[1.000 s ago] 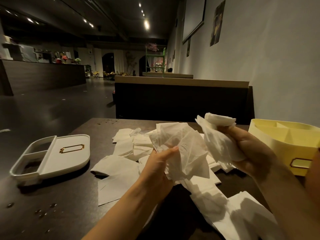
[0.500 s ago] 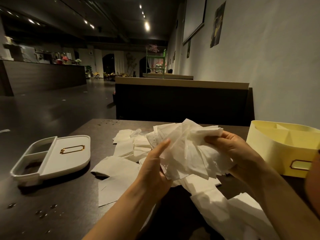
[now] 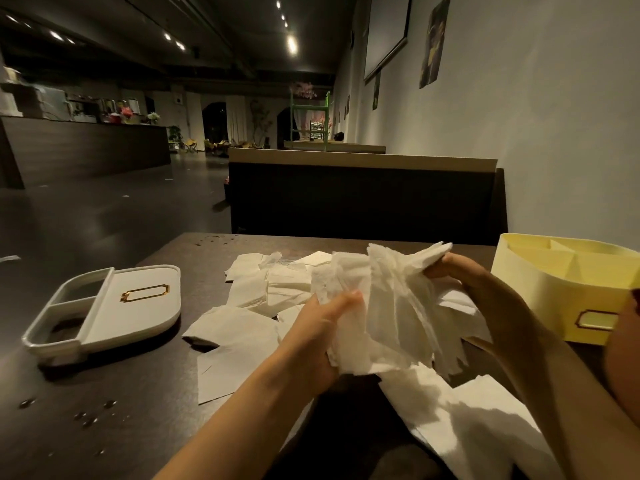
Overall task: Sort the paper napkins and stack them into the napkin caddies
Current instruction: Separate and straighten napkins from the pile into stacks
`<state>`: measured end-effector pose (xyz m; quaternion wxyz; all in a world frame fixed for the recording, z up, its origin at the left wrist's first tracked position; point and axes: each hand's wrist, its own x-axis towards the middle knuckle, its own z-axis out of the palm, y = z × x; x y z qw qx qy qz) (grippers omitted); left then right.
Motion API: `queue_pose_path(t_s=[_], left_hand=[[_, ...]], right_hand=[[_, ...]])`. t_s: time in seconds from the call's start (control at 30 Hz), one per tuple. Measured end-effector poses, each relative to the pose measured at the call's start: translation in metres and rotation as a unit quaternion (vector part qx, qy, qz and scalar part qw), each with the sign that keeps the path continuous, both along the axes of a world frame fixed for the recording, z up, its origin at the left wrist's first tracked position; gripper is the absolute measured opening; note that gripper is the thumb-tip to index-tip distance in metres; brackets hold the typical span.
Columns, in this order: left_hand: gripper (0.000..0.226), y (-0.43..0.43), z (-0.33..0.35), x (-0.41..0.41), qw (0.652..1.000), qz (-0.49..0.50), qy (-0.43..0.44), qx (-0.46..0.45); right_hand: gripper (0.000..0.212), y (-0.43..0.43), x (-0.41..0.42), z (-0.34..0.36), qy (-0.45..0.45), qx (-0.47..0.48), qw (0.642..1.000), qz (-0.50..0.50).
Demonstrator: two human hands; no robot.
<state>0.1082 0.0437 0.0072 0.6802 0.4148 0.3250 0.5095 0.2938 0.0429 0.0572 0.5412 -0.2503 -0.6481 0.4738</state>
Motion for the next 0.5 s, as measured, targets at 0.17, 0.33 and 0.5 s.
queue_pose_path(t_s=[0.17, 0.33, 0.5], left_hand=[[0.012, -0.004, 0.003, 0.001, 0.998, -0.042, 0.025, 0.026], [0.019, -0.004, 0.003, 0.001, 0.997, -0.061, 0.031, 0.029], [0.038, -0.004, 0.003, -0.004, 0.995, -0.096, -0.002, -0.009]], right_hand=[[0.013, 0.012, -0.005, -0.005, -0.092, -0.113, 0.987, -0.069], [0.012, 0.016, -0.006, -0.011, -0.124, -0.091, 0.978, -0.141], [0.016, 0.014, -0.009, -0.008, -0.112, -0.073, 0.975, -0.179]])
